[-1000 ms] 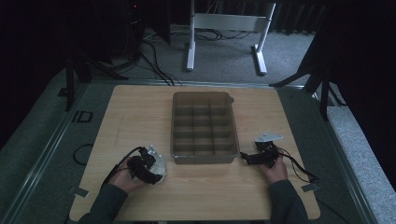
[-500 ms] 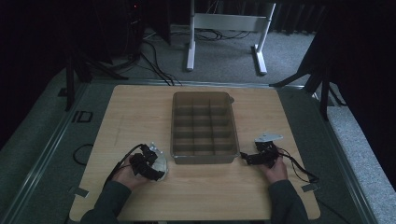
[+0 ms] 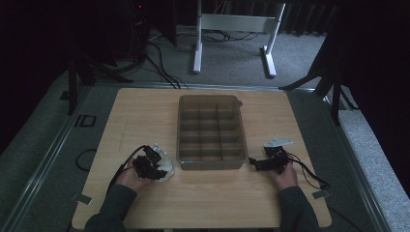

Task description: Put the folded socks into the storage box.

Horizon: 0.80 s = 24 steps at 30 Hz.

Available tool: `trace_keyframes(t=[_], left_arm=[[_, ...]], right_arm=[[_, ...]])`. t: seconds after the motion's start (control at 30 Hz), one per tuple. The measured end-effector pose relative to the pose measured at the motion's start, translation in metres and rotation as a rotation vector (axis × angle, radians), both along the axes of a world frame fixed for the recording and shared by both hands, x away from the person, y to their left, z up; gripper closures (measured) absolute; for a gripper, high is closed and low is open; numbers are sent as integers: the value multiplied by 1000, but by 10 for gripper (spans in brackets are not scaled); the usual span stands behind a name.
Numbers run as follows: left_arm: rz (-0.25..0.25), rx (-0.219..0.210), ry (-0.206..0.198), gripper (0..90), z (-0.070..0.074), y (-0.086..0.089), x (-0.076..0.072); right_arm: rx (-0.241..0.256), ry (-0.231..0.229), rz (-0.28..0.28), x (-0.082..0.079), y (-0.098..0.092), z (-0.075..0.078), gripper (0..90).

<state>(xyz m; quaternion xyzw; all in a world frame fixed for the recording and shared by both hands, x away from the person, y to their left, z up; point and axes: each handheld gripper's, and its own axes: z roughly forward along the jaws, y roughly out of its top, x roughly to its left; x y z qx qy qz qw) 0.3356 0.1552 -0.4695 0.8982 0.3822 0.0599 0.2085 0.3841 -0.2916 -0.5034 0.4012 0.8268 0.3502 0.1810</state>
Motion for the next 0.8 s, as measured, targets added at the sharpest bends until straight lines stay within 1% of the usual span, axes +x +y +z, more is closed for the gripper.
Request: trace_keyframes(t=[0.13, 0.23, 0.4, 0.47, 0.5, 0.53, 0.63, 0.77, 0.8], left_arm=[[-16, 0, 0, 678, 1, 1, 0], [-28, -16, 4, 691, 1, 3, 1], [-33, -23, -8, 710, 4, 5, 0], [-33, -33, -18, 742, 6, 6, -1], [-35, -44, -16, 769, 7, 7, -1], [-42, -43, -9, 773, 8, 8, -1], [-48, -38, -2, 772, 8, 8, 0], [-50, -43, 4, 760, 7, 7, 0], [-48, -48, 24, 707, 6, 7, 1]], right_arm=[[0, 0, 0, 0, 0, 0, 116], [-1, 0, 0, 0, 0, 0, 116], [-1, 0, 1, 0, 0, 0, 116], [-1, 0, 1, 0, 0, 0, 116], [-1, 0, 1, 0, 0, 0, 116], [0, 0, 0, 0, 0, 0, 116], [0, 0, 0, 0, 0, 0, 116], [0, 0, 0, 0, 0, 0, 115], [0, 0, 0, 0, 0, 0, 116]])
